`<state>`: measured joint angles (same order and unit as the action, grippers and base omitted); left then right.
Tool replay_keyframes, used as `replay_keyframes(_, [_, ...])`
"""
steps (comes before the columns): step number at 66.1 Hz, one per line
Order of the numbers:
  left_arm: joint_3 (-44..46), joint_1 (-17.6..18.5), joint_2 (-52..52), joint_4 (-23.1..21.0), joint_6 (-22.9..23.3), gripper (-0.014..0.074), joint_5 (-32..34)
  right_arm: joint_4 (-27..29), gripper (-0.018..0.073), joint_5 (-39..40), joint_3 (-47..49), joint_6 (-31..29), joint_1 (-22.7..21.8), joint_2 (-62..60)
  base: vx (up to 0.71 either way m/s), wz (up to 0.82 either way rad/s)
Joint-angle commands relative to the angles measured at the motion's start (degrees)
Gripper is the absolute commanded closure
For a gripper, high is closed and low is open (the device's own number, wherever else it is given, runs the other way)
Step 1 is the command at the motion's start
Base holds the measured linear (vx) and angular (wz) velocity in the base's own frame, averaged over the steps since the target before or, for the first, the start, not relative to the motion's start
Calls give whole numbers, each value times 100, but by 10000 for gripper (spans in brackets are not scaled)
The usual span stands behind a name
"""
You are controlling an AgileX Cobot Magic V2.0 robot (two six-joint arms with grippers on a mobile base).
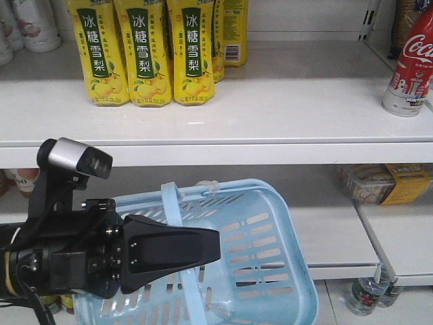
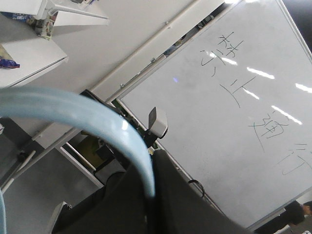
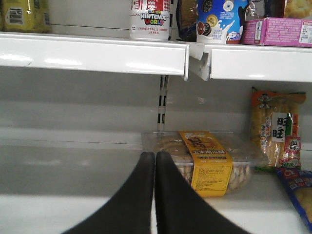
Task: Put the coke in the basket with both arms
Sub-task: 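Position the open right gripper around the red Coca-Cola bottle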
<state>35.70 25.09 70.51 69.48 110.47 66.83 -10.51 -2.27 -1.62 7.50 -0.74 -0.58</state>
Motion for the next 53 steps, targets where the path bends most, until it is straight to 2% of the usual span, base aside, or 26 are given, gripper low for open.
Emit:
replay_keyframes(1, [129,19,-144,-449,-51,603,1227,-46,564,398,-60,-15,-32,-108,0,2])
replay_keyframes(53, [129,19,-144,-449,-51,603,1227,-46,564,398,-60,-15,-32,-108,0,0])
